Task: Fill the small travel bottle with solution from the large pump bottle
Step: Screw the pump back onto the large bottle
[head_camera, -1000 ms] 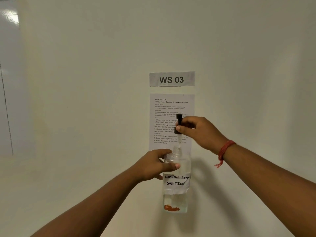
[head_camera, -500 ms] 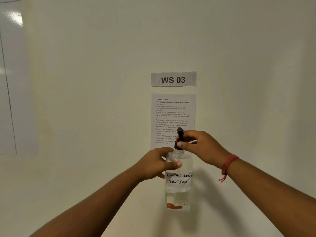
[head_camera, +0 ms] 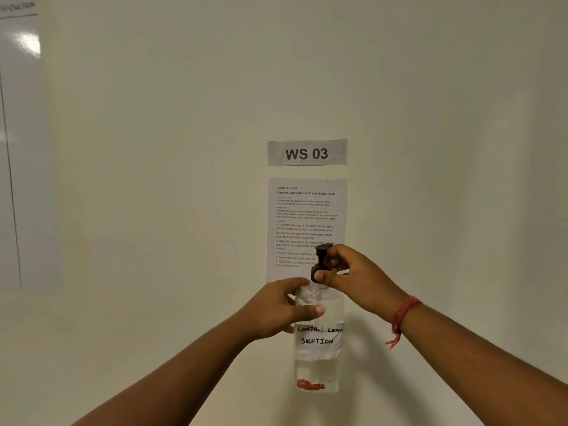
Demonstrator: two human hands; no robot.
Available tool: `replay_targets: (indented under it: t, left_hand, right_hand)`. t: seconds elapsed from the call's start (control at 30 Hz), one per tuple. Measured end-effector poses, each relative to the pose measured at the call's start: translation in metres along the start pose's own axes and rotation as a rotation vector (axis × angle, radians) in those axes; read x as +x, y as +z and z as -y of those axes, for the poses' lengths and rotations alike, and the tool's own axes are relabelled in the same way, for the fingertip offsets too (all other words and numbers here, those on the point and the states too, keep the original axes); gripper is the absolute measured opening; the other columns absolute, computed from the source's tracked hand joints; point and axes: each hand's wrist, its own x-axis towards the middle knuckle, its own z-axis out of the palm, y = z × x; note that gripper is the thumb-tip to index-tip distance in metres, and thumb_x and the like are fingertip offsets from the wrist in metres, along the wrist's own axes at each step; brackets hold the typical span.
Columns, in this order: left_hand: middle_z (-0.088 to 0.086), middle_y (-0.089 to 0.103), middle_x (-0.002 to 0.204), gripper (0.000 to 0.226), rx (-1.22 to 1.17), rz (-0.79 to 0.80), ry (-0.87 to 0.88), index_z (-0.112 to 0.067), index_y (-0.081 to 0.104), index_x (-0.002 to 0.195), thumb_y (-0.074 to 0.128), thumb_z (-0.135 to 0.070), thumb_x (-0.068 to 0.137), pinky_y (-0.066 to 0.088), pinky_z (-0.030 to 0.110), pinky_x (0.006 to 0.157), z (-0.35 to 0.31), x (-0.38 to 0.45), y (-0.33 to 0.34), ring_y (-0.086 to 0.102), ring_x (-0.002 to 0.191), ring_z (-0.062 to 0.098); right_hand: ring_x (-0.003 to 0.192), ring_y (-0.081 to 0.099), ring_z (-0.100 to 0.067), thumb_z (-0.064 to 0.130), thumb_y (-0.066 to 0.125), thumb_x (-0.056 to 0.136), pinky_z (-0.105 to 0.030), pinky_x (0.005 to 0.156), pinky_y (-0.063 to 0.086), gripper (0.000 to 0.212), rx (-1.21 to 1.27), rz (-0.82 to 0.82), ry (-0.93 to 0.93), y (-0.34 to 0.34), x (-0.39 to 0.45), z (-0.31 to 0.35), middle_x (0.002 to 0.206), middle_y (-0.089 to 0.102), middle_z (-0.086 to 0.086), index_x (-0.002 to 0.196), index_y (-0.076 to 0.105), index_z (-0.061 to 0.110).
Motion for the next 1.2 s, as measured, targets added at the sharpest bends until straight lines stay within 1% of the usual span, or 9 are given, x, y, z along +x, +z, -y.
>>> replay_targets:
  t: [0.13, 0.2, 0.3, 0.5, 0.63, 0.73, 0.93, 1.1, 1.2]
  left_hand:
    - [-0.008, 0.072, 0.119, 0.064, -0.01, -0.001, -0.008, -0.031, 0.062, 0.131, 0.081, -0.053, 0.074, 0.064, 0.046, 0.08, 0.004, 0.001, 0.0, 0.073, 0.102, 0.015]
    - [-0.008, 0.072, 0.117, 0.057, -0.014, 0.003, -0.004, -0.032, 0.064, 0.129, 0.082, -0.049, 0.077, 0.064, 0.046, 0.08, 0.005, 0.002, 0.001, 0.073, 0.101, 0.015]
    - [-0.008, 0.073, 0.116, 0.051, -0.041, 0.004, 0.003, -0.032, 0.064, 0.128, 0.082, -0.042, 0.081, 0.064, 0.045, 0.081, 0.005, 0.003, 0.002, 0.073, 0.1, 0.015]
    - [-0.005, 0.07, 0.12, 0.067, -0.054, 0.006, 0.01, -0.031, 0.062, 0.132, 0.083, -0.054, 0.073, 0.065, 0.042, 0.08, 0.007, 0.004, 0.005, 0.072, 0.103, 0.018]
    - [-0.006, 0.069, 0.12, 0.072, -0.056, 0.014, 0.016, -0.033, 0.062, 0.13, 0.081, -0.061, 0.067, 0.065, 0.043, 0.079, 0.005, 0.006, 0.007, 0.071, 0.104, 0.019]
    - [-0.007, 0.069, 0.12, 0.073, -0.051, 0.013, 0.015, -0.033, 0.062, 0.131, 0.081, -0.062, 0.066, 0.065, 0.043, 0.079, 0.004, 0.005, 0.007, 0.071, 0.104, 0.019]
    - [-0.006, 0.069, 0.119, 0.071, -0.05, 0.016, 0.014, -0.033, 0.062, 0.131, 0.081, -0.06, 0.067, 0.065, 0.044, 0.079, 0.002, 0.004, 0.009, 0.072, 0.103, 0.019]
    - [-0.006, 0.069, 0.119, 0.071, -0.043, 0.021, 0.02, -0.032, 0.062, 0.131, 0.079, -0.061, 0.067, 0.065, 0.043, 0.079, -0.001, 0.002, 0.01, 0.071, 0.102, 0.02]
    - [-0.006, 0.07, 0.119, 0.067, -0.059, 0.025, 0.025, -0.032, 0.064, 0.129, 0.081, -0.059, 0.069, 0.065, 0.044, 0.079, -0.003, 0.002, 0.011, 0.072, 0.102, 0.02]
  right_hand:
    - [0.114, 0.06, 0.001, 0.027, 0.061, 0.095, -0.03, 0.103, 0.047, 0.031, 0.113, 0.099, 0.005, -0.006, -0.003, -0.002, 0.118, 0.068, 0.014, 0.126, 0.06, 0.03]
    - [0.113, 0.06, 0.002, 0.02, 0.06, 0.096, -0.028, 0.102, 0.046, 0.028, 0.132, 0.116, 0.014, -0.007, -0.006, -0.002, 0.117, 0.069, 0.017, 0.122, 0.065, 0.028]
    - [0.107, 0.063, 0.001, 0.023, 0.065, 0.092, -0.027, 0.098, 0.048, 0.024, 0.139, 0.083, 0.019, -0.007, -0.006, -0.002, 0.11, 0.072, 0.015, 0.116, 0.068, 0.028]
    - [0.106, 0.062, 0.001, 0.032, 0.074, 0.084, -0.029, 0.097, 0.051, 0.041, 0.165, 0.03, 0.018, -0.003, -0.009, -0.003, 0.112, 0.068, 0.013, 0.123, 0.058, 0.036]
    - [0.118, 0.059, -0.002, 0.021, 0.065, 0.092, -0.033, 0.105, 0.047, 0.038, 0.238, 0.091, 0.029, -0.01, -0.012, -0.009, 0.122, 0.067, 0.01, 0.128, 0.057, 0.03]
    - [0.118, 0.06, -0.005, 0.011, 0.062, 0.094, -0.035, 0.106, 0.046, 0.034, 0.271, 0.102, 0.046, -0.01, -0.014, -0.012, 0.121, 0.069, 0.007, 0.125, 0.061, 0.023]
    - [0.105, 0.065, -0.008, 0.02, 0.075, 0.085, -0.04, 0.102, 0.049, 0.03, 0.256, 0.035, 0.012, -0.01, -0.015, -0.014, 0.109, 0.072, 0.003, 0.113, 0.064, 0.023]
    - [0.12, 0.059, -0.009, 0.011, 0.06, 0.095, -0.034, 0.106, 0.045, 0.033, 0.346, 0.093, -0.003, -0.012, -0.019, -0.01, 0.122, 0.068, 0.003, 0.127, 0.059, 0.018]
    - [0.12, 0.06, -0.009, 0.008, 0.055, 0.097, -0.033, 0.107, 0.044, 0.031, 0.337, 0.116, 0.013, -0.014, -0.021, -0.009, 0.121, 0.07, 0.004, 0.125, 0.062, 0.019]
